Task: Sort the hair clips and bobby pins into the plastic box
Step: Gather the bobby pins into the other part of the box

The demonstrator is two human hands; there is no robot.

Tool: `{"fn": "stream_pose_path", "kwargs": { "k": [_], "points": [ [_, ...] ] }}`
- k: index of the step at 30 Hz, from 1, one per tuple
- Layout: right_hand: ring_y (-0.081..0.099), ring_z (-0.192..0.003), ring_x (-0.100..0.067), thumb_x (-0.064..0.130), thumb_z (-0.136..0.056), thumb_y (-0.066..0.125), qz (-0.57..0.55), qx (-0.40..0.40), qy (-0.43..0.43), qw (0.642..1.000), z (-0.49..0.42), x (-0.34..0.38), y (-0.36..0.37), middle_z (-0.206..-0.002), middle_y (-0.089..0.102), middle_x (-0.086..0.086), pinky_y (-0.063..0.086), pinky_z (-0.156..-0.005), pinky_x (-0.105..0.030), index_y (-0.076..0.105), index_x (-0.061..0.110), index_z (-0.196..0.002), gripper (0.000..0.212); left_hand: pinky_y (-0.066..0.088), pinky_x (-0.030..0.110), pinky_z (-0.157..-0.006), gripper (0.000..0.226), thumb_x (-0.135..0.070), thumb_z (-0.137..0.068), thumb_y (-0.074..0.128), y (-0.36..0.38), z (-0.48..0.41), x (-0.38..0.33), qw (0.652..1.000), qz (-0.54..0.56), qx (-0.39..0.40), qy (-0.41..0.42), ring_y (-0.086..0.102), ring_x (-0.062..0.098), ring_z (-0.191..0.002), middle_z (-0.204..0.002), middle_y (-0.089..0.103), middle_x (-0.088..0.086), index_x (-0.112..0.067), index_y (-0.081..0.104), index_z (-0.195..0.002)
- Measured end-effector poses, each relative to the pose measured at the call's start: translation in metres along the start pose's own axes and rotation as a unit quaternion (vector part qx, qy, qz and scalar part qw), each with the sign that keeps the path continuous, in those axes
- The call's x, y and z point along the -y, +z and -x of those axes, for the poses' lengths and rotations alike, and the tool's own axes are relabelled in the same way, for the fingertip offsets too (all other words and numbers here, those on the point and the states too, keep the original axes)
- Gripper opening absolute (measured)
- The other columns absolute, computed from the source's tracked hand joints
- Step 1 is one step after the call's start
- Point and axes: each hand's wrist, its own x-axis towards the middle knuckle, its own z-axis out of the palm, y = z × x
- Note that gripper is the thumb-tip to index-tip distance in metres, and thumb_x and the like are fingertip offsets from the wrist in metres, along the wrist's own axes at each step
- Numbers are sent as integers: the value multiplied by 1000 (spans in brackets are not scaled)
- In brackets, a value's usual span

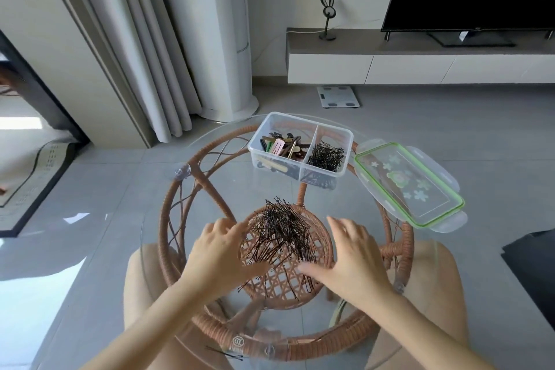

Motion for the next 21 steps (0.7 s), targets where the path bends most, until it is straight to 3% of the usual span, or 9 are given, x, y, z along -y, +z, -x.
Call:
{"fn": "stream_pose_path", "kwargs": {
  "k": [3,6,10,12,14,16,18,21],
  "points": [
    [23,-133,-20,90,-50,40,71,69,-14,995,14,0,-2,-150,21,-2,24,-110,-35,1,18,-147,128,36,29,-107,116,-77,-60,57,8,13,3,993,-99,53,22,36,16,-122,-135,36,-1,-26,5,-149],
    [17,-136,-23,87,-51,48,57,82,-34,994,12,15,10,-152,14,-4,22,-111,-39,-4,17,-147,130,34,28,-109,115,-71,-61,63,16,3,-4,997,-72,31,24,36,17,-123,-134,37,2,-19,9,-148],
    [42,-125,-28,93,-56,18,31,-8,-41,999,-8,31,29,-140,41,-12,40,-102,-40,25,8,-142,122,40,29,-102,96,-63,-64,67,15,-18,-12,999,-36,15,26,43,19,-116,-126,43,4,-14,30,-139],
    [41,-126,-28,87,-62,21,3,-7,-47,999,-15,36,29,-139,42,-11,41,-102,-37,29,8,-141,112,42,29,-97,87,-62,-66,66,13,-25,-12,999,-35,14,29,46,20,-112,-121,45,4,-14,38,-132],
    [35,-131,-25,72,-72,36,-34,31,-51,998,-17,39,23,-143,36,-9,35,-107,-33,24,10,-143,95,44,29,-93,78,-61,-68,66,12,-31,-14,999,-35,19,37,49,19,-107,-118,47,4,-13,45,-126],
    [36,-132,-23,39,-87,55,-61,34,-52,996,-22,37,19,-143,38,-9,32,-108,-29,25,10,-144,71,45,29,-89,69,-55,-72,67,10,-35,-17,998,-28,25,45,51,20,-103,-116,49,5,-12,50,-122],
    [43,-128,-23,13,-90,57,-63,12,-53,997,-26,34,17,-139,46,-10,35,-106,-27,33,9,-140,56,46,31,-88,61,-47,-77,67,9,-37,-20,998,-20,33,49,54,22,-102,-116,51,6,-11,51,-123],
    [54,-116,-22,1,-89,53,-56,-4,-49,997,-28,33,15,-126,58,-10,41,-100,-25,51,4,-126,37,46,32,-86,38,-32,-88,59,6,-37,-25,998,-27,29,57,57,25,-101,-114,55,9,-7,54,-116]
  ]
}}
